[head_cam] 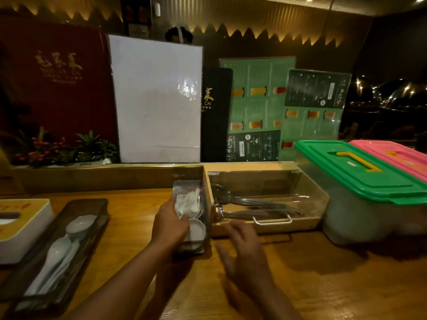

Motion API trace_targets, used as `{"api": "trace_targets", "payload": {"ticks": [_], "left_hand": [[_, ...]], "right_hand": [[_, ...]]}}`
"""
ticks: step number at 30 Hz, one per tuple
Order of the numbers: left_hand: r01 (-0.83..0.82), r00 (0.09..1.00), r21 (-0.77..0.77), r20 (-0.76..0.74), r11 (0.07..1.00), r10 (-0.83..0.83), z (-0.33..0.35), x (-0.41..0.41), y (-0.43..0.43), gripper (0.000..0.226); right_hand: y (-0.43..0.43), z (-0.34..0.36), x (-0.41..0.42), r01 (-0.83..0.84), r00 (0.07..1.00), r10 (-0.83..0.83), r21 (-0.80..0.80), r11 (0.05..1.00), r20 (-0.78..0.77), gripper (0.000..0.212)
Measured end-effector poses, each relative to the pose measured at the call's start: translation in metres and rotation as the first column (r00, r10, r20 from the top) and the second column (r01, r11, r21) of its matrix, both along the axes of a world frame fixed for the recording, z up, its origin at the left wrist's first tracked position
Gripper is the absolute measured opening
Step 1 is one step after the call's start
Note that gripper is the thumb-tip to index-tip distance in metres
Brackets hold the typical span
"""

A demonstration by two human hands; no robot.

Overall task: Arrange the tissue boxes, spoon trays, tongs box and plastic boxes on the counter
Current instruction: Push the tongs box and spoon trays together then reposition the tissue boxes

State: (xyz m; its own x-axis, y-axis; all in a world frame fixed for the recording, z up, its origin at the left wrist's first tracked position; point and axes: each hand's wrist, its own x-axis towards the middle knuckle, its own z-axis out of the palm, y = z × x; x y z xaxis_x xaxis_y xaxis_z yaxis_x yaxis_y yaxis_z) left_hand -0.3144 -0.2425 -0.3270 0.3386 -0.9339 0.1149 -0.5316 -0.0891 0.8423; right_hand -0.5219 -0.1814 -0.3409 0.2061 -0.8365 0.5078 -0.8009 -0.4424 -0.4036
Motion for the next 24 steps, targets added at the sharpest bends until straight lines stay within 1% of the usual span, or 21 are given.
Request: {"api": "trace_targets", "payload": {"ticks": [2, 3, 5, 10, 15, 22, 24], "left_hand": [[-0.014, 0.998, 0.102, -0.057, 0.995, 0.02, -0.004, 0.01, 0.001, 0.06], [-0.009, 0.995, 0.139, -0.095, 0.99, 0.023, -0.007, 0.013, 0.0, 0.059], [0.017, 0.987, 0.169, -0.161, 0.986, 0.01, -0.014, 0.017, -0.001, 0.055], [0.062, 0.973, 0.147, -0.231, 0.987, -0.026, -0.024, 0.024, -0.008, 0.053], [0.1, 0.964, 0.144, -0.259, 0.985, -0.06, -0.024, 0.027, -0.013, 0.057], [0.168, 0.943, 0.135, -0.311, 0.976, -0.119, -0.024, 0.032, -0.013, 0.061], [0.177, 0.934, 0.149, -0.337, 0.973, -0.119, -0.022, 0.036, -0.006, 0.068]], "right_hand": [[0.004, -0.005, 0.03, -0.091, 0.987, 0.099, 0.066, 0.994, -0.128, 0.06], [0.002, -0.008, 0.039, -0.091, 0.979, 0.111, 0.12, 0.989, -0.173, 0.063], [-0.006, -0.013, 0.048, -0.038, 0.971, 0.084, 0.204, 0.978, -0.225, 0.065], [-0.019, -0.017, 0.053, 0.038, 0.981, 0.015, 0.269, 0.962, -0.195, 0.051], [-0.026, -0.012, 0.058, 0.073, 0.986, -0.033, 0.255, 0.964, -0.161, 0.045], [-0.022, -0.009, 0.064, 0.105, 0.984, -0.062, 0.255, 0.961, -0.169, 0.047], [-0.018, -0.007, 0.07, 0.145, 0.976, -0.098, 0.243, 0.959, -0.195, 0.048]]}}
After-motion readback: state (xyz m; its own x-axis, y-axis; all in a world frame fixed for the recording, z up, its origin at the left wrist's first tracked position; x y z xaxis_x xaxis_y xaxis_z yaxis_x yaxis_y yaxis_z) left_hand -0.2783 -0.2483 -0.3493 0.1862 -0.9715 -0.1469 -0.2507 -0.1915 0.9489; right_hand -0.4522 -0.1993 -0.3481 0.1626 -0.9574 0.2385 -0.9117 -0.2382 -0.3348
